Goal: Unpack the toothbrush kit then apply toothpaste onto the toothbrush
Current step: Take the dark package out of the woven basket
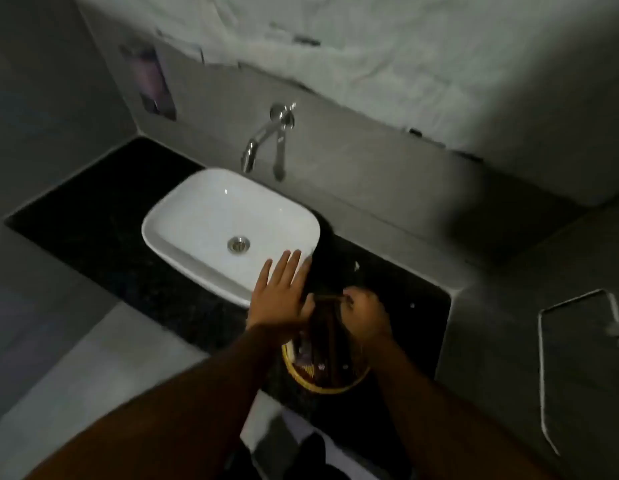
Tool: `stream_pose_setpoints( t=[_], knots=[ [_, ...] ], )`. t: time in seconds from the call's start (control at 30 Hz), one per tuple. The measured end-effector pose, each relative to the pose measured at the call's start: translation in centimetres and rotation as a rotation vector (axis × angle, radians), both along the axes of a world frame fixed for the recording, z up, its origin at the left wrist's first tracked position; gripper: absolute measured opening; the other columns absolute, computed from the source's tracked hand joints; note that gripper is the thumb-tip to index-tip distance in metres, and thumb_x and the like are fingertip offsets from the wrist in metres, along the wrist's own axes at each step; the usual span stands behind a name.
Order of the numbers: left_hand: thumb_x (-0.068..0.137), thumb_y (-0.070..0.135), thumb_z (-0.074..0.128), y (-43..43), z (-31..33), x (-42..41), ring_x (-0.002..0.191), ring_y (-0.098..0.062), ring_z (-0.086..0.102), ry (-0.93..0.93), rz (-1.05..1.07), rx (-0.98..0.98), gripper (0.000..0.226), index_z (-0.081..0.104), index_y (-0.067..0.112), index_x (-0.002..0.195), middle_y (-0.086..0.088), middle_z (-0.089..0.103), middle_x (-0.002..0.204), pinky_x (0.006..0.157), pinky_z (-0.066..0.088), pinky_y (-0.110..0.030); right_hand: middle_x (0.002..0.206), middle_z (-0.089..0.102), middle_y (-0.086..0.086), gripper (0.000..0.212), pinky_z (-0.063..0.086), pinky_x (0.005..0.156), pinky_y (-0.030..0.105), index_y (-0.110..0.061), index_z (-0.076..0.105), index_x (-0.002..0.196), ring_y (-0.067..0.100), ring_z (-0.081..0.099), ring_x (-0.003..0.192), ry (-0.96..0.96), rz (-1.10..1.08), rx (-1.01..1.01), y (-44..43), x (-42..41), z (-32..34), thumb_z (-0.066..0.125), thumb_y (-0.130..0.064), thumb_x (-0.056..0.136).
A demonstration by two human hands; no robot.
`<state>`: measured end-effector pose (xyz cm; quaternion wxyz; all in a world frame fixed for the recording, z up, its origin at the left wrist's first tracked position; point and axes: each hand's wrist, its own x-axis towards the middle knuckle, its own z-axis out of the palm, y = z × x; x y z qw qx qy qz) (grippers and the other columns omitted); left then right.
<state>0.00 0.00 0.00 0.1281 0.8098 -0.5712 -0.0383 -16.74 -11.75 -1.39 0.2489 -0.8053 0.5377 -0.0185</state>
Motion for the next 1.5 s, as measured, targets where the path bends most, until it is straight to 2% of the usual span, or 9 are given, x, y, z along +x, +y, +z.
stream_pose_setpoints(
  t=[0.27,0.47,0.6,0.83,0.93,1.1,1.2,1.37,1.5],
  knots=[
    [0.103,0.038,0.051,6.5,-8.2,-4.1,0.16,-0.029,0.039,0.154,-0.035,0.119,0.067,0.044,0.013,0.164,-0.01,0.045,0.169,0.131,0.03,-0.05,0.171,0.023,0.011,0.079,0.027,0.128,0.04,-0.014,0.033,0.162,0.027,0.024,0.157,-0.145,-0.201,0.078,6.7,-3.9,-9.6,0.071,-0.035,0.096],
    [0.108,0.04,0.046,5.5,-7.2,-3.0,0.15,-0.031,0.049,0.342,0.146,0.137,0.061,0.041,0.016,0.165,-0.01,0.05,0.164,0.124,0.039,-0.044,0.111,0.075,0.011,0.037,0.057,0.085,0.037,-0.008,0.07,0.115,0.034,0.073,0.107,-0.09,-0.35,0.243,6.3,-3.2,-9.1,0.073,-0.037,0.092],
    [0.108,0.059,0.038,2.0,-4.7,-2.3,0.146,-0.031,0.055,0.701,0.353,0.198,0.064,0.04,0.027,0.163,-0.007,0.054,0.162,0.117,0.047,-0.047,0.13,0.067,0.01,0.034,0.056,0.101,0.041,-0.014,0.067,0.123,0.029,0.064,0.122,-0.226,-0.187,0.185,7.9,-4.7,-6.2,0.071,-0.028,0.091],
    [0.103,0.068,0.042,-0.9,-0.9,-1.4,0.076,-0.014,0.069,0.832,0.285,0.009,0.053,0.066,0.023,0.086,0.002,0.073,0.079,0.067,0.047,-0.033,0.133,0.066,0.018,0.043,0.018,0.121,0.022,-0.001,0.065,0.136,0.029,0.043,0.137,-0.291,0.058,0.007,8.0,-4.9,-4.2,0.07,-0.021,0.098],
    [0.108,0.058,0.038,-0.5,0.2,-0.3,0.064,-0.015,0.062,0.788,0.25,-0.025,0.059,0.063,0.021,0.071,0.002,0.067,0.067,0.061,0.043,-0.033,0.126,0.069,0.018,0.04,0.037,0.118,0.062,0.001,0.068,0.131,0.037,0.06,0.126,-0.302,0.111,-0.088,7.0,-5.0,-3.4,0.072,-0.017,0.096],
    [0.113,0.05,0.04,1.0,1.9,1.5,0.063,-0.015,0.06,0.674,0.158,-0.021,0.056,0.059,0.024,0.068,0.005,0.063,0.065,0.066,0.042,-0.035,0.122,0.07,0.011,0.038,0.042,0.108,0.067,-0.003,0.071,0.128,0.031,0.065,0.117,-0.309,0.143,-0.207,6.5,-5.0,-2.9,0.068,-0.022,0.094],
    [0.104,0.07,0.041,1.9,3.3,1.9,0.064,-0.022,0.066,0.546,0.13,0.004,0.061,0.063,0.022,0.073,0.001,0.067,0.065,0.062,0.05,-0.038,0.124,0.069,0.008,0.039,0.03,0.124,0.051,-0.005,0.07,0.13,0.027,0.066,0.113,-0.304,0.167,-0.268,6.4,-4.4,-2.6,0.068,-0.022,0.095],
    [0.113,0.05,0.041,2.3,4.4,2.5,0.076,-0.035,0.069,0.583,0.168,-0.017,0.063,0.069,0.004,0.081,-0.014,0.073,0.077,0.075,0.054,-0.046,0.119,0.068,0.006,0.041,0.019,0.104,0.005,-0.007,0.07,0.128,0.02,0.062,0.107,-0.33,0.185,-0.271,6.4,-3.7,-1.8,0.076,-0.017,0.089],
    [0.114,0.049,0.039,2.7,4.9,2.2,0.063,-0.033,0.067,0.986,0.287,-0.061,0.065,0.066,-0.004,0.087,-0.016,0.07,0.076,0.059,0.056,-0.04,0.12,0.068,0.0,0.04,0.026,0.113,0.021,-0.011,0.071,0.128,0.015,0.062,0.11,-0.336,0.189,-0.246,6.6,-3.7,-1.3,0.076,-0.022,0.09]
  ],
)
